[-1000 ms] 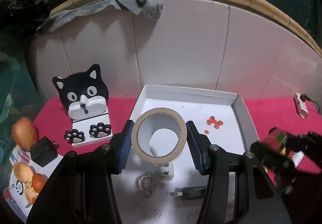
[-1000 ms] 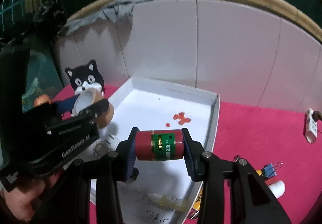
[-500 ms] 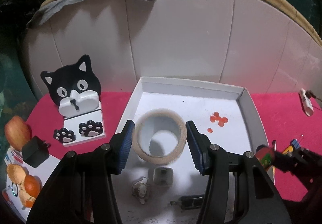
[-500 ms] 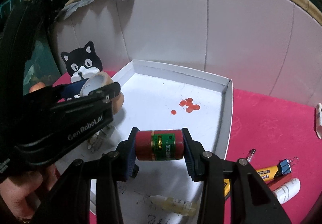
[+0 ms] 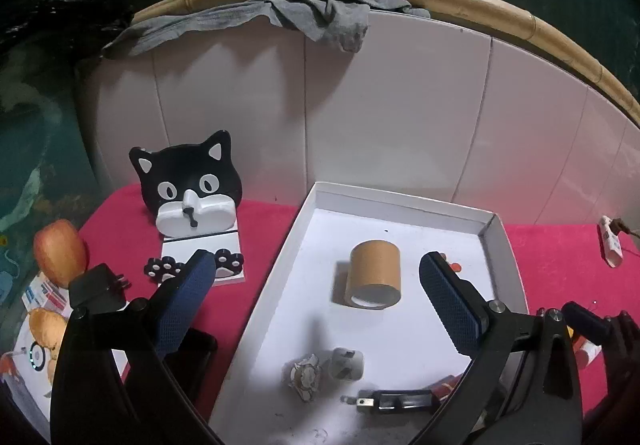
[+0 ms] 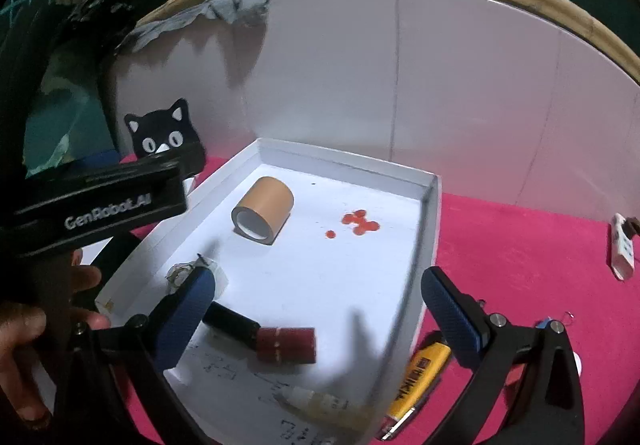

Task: Organize rigid objects
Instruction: 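Open the left tool to drop the tape roll while the right tool releases the can, then grasp the white pill bottle with the right tool while the left tool grasps the red stick box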

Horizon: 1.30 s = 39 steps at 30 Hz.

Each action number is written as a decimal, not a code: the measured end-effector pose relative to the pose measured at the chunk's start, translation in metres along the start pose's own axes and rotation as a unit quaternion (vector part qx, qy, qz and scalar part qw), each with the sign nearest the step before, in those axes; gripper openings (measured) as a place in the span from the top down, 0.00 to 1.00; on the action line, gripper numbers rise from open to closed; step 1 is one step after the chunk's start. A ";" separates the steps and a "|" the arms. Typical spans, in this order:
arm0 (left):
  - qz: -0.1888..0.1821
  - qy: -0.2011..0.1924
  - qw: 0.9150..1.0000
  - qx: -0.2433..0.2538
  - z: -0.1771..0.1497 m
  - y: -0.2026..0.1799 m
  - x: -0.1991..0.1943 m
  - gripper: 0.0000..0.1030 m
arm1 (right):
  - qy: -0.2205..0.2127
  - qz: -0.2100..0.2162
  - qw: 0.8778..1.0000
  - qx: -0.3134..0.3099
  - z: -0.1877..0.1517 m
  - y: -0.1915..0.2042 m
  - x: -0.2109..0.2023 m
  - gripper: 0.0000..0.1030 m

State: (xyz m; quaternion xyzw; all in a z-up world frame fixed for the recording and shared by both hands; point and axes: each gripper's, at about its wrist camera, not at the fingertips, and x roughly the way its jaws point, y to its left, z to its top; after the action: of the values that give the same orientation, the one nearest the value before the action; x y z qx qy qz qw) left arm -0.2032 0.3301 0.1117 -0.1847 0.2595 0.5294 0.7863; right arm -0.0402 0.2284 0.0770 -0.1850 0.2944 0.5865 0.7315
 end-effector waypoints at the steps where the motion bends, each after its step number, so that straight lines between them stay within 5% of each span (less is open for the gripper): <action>1: -0.001 0.000 1.000 -0.001 0.000 -0.001 -0.002 0.00 | -0.001 0.000 1.000 0.003 0.000 -0.003 -0.001 0.00; 10: -0.024 -0.009 1.000 0.002 -0.003 -0.017 -0.023 0.00 | -0.031 -0.022 0.998 0.042 -0.007 -0.044 -0.031 0.00; 17: -0.077 -0.016 0.997 0.017 -0.008 -0.045 -0.044 0.00 | -0.058 -0.082 0.991 0.084 -0.024 -0.124 -0.063 0.00; 23: -0.130 -0.001 0.990 0.047 -0.017 -0.079 -0.045 0.00 | -0.023 -0.109 0.989 0.098 -0.052 -0.171 -0.064 0.00; 33: -0.192 0.036 0.973 0.121 -0.036 -0.127 -0.040 0.00 | 0.059 -0.073 0.995 0.037 -0.089 -0.160 -0.022 0.00; 35: -0.195 0.042 0.971 0.135 -0.040 -0.134 -0.040 0.00 | 0.065 -0.065 0.995 0.041 -0.088 -0.162 -0.018 0.05; 37: -0.198 0.053 0.967 0.150 -0.044 -0.145 -0.039 0.00 | 0.065 -0.056 0.995 0.045 -0.087 -0.164 -0.019 0.30; 39: -0.206 0.064 0.963 0.162 -0.049 -0.155 -0.037 0.00 | 0.071 -0.048 0.995 0.055 -0.090 -0.170 -0.020 0.40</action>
State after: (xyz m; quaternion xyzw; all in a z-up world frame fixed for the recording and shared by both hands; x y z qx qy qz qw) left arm -0.0809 0.2171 0.0975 -0.1374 0.3478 0.2937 0.8797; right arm 0.1018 0.1169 0.0094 -0.1993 0.3681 0.5194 0.7450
